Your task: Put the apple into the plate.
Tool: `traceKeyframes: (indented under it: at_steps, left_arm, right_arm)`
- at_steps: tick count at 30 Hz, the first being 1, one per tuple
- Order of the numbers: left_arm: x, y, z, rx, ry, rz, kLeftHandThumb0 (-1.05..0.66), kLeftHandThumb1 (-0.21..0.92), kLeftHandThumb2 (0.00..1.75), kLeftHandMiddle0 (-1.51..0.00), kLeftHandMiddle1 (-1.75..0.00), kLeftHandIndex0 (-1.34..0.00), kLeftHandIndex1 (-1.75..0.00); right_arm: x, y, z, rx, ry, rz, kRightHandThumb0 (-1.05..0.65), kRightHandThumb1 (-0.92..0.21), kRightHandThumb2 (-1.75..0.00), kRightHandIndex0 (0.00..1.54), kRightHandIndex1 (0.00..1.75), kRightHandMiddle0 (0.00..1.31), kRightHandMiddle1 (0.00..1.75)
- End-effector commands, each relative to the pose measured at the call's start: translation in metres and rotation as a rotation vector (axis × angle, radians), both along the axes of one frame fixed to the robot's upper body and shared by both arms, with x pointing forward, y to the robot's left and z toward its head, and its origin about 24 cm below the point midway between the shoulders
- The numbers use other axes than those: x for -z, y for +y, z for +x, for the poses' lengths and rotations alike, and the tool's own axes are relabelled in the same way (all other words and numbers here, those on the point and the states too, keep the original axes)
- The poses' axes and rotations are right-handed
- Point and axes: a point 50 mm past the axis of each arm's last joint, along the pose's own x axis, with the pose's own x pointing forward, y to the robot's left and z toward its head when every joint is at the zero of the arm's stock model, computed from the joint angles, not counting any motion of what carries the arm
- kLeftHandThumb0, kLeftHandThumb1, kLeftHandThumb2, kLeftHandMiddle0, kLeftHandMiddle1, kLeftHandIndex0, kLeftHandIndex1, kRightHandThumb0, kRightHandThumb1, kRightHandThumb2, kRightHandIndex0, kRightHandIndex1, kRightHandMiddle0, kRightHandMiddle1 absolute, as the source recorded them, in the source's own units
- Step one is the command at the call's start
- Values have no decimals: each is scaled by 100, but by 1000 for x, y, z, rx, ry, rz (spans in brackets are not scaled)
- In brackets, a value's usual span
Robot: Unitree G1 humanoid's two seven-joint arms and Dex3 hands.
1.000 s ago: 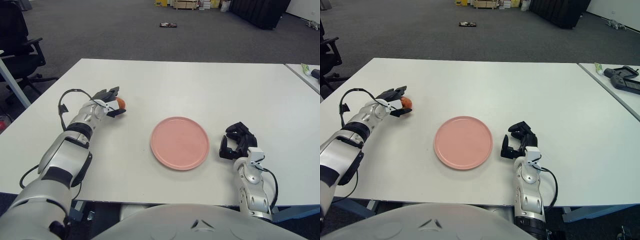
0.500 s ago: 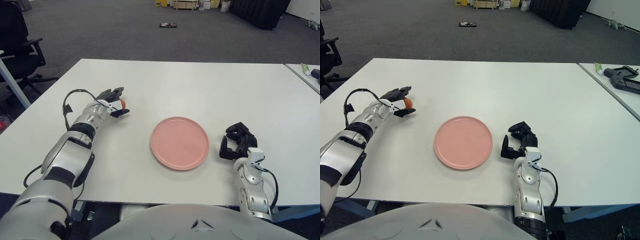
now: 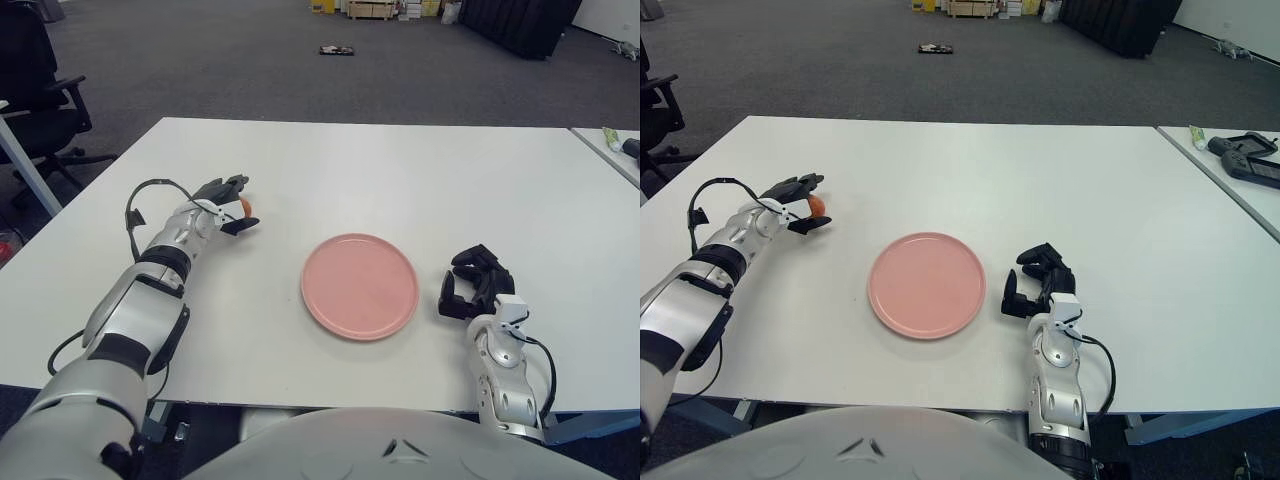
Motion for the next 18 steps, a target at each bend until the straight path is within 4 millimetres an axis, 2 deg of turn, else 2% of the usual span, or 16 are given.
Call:
traceKeyframes:
  at_steps: [1, 9, 18]
  left_arm:
    - [8, -1, -5, -2, 27, -10, -93, 73, 63, -1, -18, 0, -62]
    - [9, 3, -6, -9, 33, 8, -91, 72, 62, 0, -32, 0, -70]
    - [10, 13, -8, -8, 60, 112, -87, 69, 64, 0, -22, 0, -56]
  right_arm:
    - [9, -2, -6, 14, 56, 12, -1, 10, -175, 95, 175, 75, 160]
    - [8, -3, -6, 17, 49, 19, -1, 9, -175, 94, 175, 74, 161]
    - [8, -5, -8, 25, 46, 8, -1, 10, -175, 95, 175, 75, 160]
